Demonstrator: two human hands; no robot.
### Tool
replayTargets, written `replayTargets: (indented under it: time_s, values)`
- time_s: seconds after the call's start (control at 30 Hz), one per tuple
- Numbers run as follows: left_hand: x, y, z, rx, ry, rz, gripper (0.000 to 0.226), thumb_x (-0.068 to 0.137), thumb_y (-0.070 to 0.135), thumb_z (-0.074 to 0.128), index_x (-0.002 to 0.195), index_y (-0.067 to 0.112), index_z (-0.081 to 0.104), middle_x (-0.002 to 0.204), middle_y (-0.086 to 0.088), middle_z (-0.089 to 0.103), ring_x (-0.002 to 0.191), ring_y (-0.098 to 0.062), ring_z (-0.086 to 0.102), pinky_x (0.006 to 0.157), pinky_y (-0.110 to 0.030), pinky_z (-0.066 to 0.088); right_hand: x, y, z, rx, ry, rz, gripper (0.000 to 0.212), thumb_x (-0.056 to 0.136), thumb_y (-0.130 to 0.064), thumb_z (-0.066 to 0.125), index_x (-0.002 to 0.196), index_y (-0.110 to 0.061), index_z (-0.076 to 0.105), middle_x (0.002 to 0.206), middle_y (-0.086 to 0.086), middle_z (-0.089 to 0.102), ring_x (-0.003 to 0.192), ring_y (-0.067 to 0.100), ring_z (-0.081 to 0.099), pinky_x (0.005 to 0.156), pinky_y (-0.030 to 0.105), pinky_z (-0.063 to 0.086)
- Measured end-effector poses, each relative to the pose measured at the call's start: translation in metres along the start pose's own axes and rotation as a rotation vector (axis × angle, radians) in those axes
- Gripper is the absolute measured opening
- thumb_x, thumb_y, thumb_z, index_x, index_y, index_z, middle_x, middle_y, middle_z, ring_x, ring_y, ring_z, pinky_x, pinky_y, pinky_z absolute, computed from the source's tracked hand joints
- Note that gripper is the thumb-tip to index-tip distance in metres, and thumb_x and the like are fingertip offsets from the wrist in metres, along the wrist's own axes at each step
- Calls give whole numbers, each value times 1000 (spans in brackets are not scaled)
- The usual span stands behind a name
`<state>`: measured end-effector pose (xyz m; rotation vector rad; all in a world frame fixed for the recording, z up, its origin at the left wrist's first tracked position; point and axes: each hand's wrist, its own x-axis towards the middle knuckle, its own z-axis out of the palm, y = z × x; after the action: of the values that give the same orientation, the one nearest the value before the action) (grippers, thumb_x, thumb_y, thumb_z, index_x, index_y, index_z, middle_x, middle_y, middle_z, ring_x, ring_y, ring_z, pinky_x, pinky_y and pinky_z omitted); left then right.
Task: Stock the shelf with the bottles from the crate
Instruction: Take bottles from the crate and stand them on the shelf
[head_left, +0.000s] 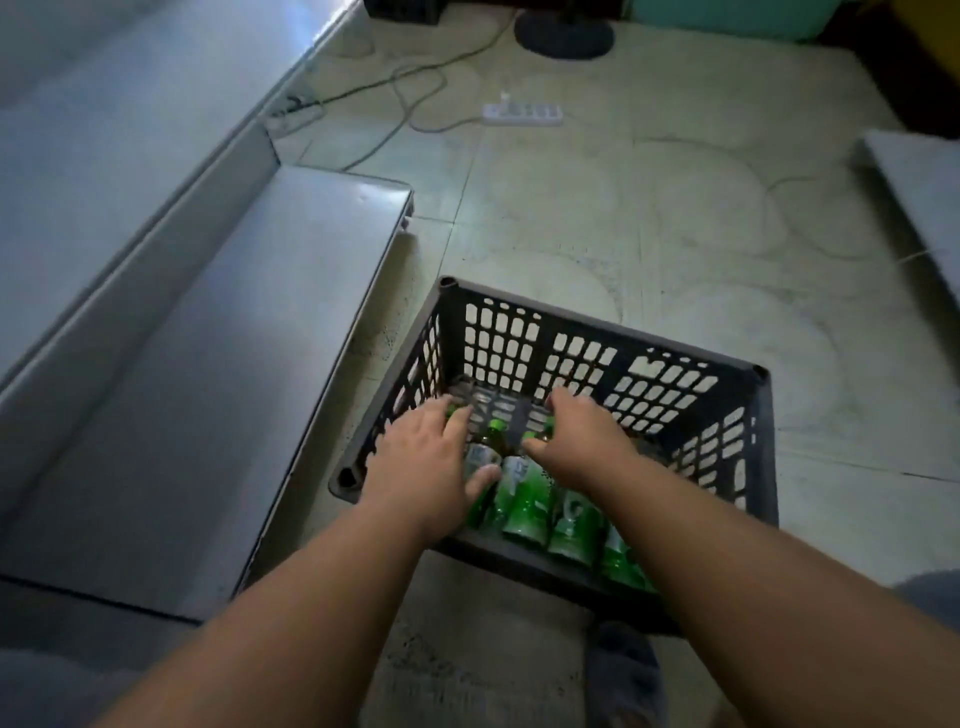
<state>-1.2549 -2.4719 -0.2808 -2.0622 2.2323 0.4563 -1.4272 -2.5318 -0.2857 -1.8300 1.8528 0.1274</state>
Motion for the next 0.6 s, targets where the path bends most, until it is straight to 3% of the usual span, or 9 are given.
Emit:
replayTargets:
  time_s: [0.1, 0.2, 0.33, 0.5, 0.6]
  values:
    - [16, 3, 39, -17, -107, -77, 94, 91, 75, 17, 158, 13, -5, 165, -13, -15, 151, -25, -16, 124, -41, -3, 29, 22, 31, 15, -64, 65, 63, 85, -48, 69, 136, -19, 46, 127, 8, 56, 112, 29, 57, 88, 40, 52]
    - [24, 3, 58, 28, -121, -104, 101, 84, 80, 1, 150, 8, -27, 156, -16, -34, 145, -26, -32, 123, -42, -9, 52, 37, 58, 34, -129, 127, 69, 86, -53, 66, 141, -16, 43, 133, 12, 53, 117, 31, 56, 91, 45, 53]
    - [27, 2, 59, 64, -139, -124, 107, 82, 81, -3, 144, 0, -34, 151, -22, -41, 142, -30, -37, 122, -44, -11, 76, 44, 87, 56, -167, 234, 80, 86, -60, 64, 144, -11, 39, 140, 17, 49, 121, 36, 54, 92, 45, 52]
    - [30, 1, 62, 64, -159, -125, 104, 84, 79, -4, 144, 0, -33, 152, -22, -41, 142, -30, -38, 122, -44, -12, 105, 46, 108, -70, -213, 343, 107, 82, -74, 57, 155, -6, 18, 157, 23, 23, 135, 40, 41, 102, 47, 47]
    - [30, 1, 61, 67, -179, -129, 103, 85, 78, -3, 145, 0, -33, 152, -20, -41, 142, -29, -38, 122, -44, -12, 119, 46, 111, -70, -223, 378, 101, 79, -67, 68, 152, -10, 28, 154, 22, 28, 132, 40, 45, 98, 46, 49]
